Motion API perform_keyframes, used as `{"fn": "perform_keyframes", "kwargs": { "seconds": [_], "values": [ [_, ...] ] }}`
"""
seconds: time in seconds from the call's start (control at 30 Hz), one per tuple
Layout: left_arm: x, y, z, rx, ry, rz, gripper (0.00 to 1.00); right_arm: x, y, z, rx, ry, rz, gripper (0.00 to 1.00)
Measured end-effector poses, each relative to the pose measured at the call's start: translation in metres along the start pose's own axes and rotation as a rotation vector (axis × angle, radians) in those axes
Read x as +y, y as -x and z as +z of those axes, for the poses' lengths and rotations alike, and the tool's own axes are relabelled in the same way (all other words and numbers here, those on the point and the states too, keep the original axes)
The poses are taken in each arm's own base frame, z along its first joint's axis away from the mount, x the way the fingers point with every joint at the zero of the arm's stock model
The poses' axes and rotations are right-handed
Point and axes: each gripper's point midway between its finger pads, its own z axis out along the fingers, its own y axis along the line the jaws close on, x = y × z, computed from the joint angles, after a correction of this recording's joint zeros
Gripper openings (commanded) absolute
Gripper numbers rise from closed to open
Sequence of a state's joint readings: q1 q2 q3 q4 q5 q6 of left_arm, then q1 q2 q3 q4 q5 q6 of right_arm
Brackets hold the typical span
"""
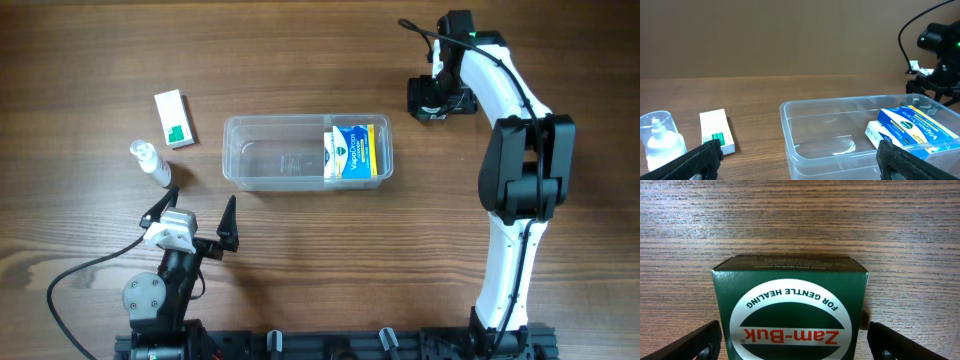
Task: Pack container
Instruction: 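Move right gripper to green Zam-Buk box and grasp it, then lower Zam-Buk box into container next to VapoDrops box, release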
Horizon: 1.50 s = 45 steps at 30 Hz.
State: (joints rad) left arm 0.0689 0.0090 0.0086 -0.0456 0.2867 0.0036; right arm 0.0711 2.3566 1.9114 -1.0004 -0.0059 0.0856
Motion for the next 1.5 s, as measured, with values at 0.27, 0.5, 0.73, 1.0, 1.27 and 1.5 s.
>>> {"fn": "perform_keyframes", "kwargs": {
  "seconds": [0.27,0.5,0.73,1.0,1.27,1.5],
  "values": [
    [0.000,0.000,0.000,0.000,0.000,0.000,1.00,0.000,0.006,0.000,-0.023,-0.001,0.009,0.73],
    [0.000,0.000,0.000,0.000,0.000,0.000,1.00,0.000,0.005,0.000,-0.022,-0.001,0.019,0.66],
    [0.000,0.000,0.000,0.000,0.000,0.000,1.00,-0.001,-0.005,-0.003,0.024,-0.006,0.018,0.67],
    [0.000,0.000,0.000,0.000,0.000,0.000,1.00,0.017,0.004,-0.049,0.016,0.092,0.028,0.67],
    [0.000,0.000,0.000,0.000,0.000,0.000,1.00,0.043,-0.006,-0.209,-0.204,0.271,0.097,0.66],
    [0.000,0.000,0.000,0.000,0.000,0.000,1.00,0.113,-0.047,-0.268,-0.238,0.361,0.019,0.67]
  ]
}}
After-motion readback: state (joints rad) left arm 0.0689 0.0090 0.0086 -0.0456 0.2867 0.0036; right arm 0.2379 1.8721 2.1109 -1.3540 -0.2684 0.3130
